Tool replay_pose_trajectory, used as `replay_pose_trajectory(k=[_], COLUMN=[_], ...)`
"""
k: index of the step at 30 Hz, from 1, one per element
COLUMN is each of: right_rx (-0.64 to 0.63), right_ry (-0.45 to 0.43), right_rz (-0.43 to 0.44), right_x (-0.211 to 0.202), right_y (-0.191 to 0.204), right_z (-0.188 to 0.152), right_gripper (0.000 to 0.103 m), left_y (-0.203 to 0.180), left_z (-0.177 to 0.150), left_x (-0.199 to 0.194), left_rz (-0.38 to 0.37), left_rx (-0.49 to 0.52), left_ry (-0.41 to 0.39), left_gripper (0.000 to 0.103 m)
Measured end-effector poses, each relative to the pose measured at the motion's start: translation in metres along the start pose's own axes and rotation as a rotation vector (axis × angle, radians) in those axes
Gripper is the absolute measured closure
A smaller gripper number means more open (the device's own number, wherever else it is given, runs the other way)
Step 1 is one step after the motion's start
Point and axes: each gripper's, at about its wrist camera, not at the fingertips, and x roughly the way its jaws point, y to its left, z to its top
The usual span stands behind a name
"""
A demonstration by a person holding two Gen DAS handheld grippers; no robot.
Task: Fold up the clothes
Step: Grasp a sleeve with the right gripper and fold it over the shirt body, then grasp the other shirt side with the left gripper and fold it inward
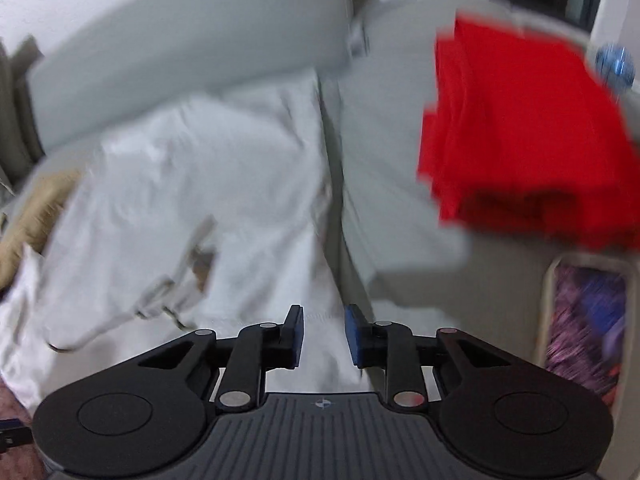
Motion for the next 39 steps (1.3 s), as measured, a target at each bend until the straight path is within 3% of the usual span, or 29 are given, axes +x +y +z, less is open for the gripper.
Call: replay_pose_trajectory(k=[1, 5, 7, 9, 11, 12, 14, 15, 18, 22, 27, 29, 32, 37, 39], right_rx=[-0.021, -0.002, -0.052, -0.053, -0.04, -0.059, -0.125, -0.151, -0.18, -0.21, -0.223, -0.243, -0.302, -0.302, -0.309], right_ry=[0.055, 0.018, -0.055, -0.066, -0.043, 0.011, 0.016, 0.006, -0.032, -0.085, -0.086, -0.073, -0.072, -0.057, -0.054], right_rz=[-0.043, -0.041, 0.025, 0.082, 0.159, 0.185, 0.139, 0.112, 0.141, 0.253, 0.359, 0.385, 0.353, 0.329, 0.312], right_x=[0.014, -0.007, -0.03, -0.036, -0.031, -0.019, -0.011, -0.015, -0.04, -0.07, -0.084, -0.088, -0.093, -0.094, -0.093], right_y=[0.002, 0.005, 0.015, 0.022, 0.031, 0.041, 0.054, 0.061, 0.077, 0.094, 0.122, 0.134, 0.143, 0.144, 0.144], right_z=[-0.01, -0.011, -0.011, -0.016, -0.027, -0.037, -0.048, -0.049, -0.045, -0.044, -0.049, -0.055, -0.054, -0.052, -0.052], right_gripper=[0.078, 0.077, 0.077, 0.077, 0.079, 0.08, 0.079, 0.074, 0.073, 0.072, 0.068, 0.068, 0.067, 0.066, 0.065], left_y=[0.002, 0.007, 0.007, 0.009, 0.011, 0.013, 0.02, 0.025, 0.059, 0.128, 0.183, 0.193, 0.196, 0.201, 0.197], left_z=[-0.001, -0.001, -0.001, -0.001, -0.001, -0.001, 0.0, 0.002, 0.02, 0.048, 0.066, 0.072, 0.078, 0.086, 0.093], left_x=[0.0, 0.003, 0.004, 0.006, 0.004, 0.003, -0.004, -0.008, -0.029, -0.042, -0.018, -0.005, 0.008, 0.03, 0.032], left_rz=[-0.001, -0.002, 0.002, 0.005, 0.0, -0.003, -0.014, -0.019, -0.07, -0.052, -0.12, -0.147, -0.187, -0.159, -0.133], left_rx=[-0.005, -0.019, -0.018, -0.018, -0.032, -0.041, -0.074, -0.091, -0.234, -0.469, -0.649, -0.66, -0.652, -0.644, -0.597], left_ry=[0.003, 0.008, 0.011, 0.013, 0.008, 0.005, -0.016, -0.027, -0.11, -0.22, -0.204, -0.201, -0.202, -0.205, -0.212], left_gripper=[0.062, 0.062, 0.062, 0.062, 0.062, 0.062, 0.062, 0.062, 0.062, 0.059, 0.059, 0.059, 0.059, 0.06, 0.06])
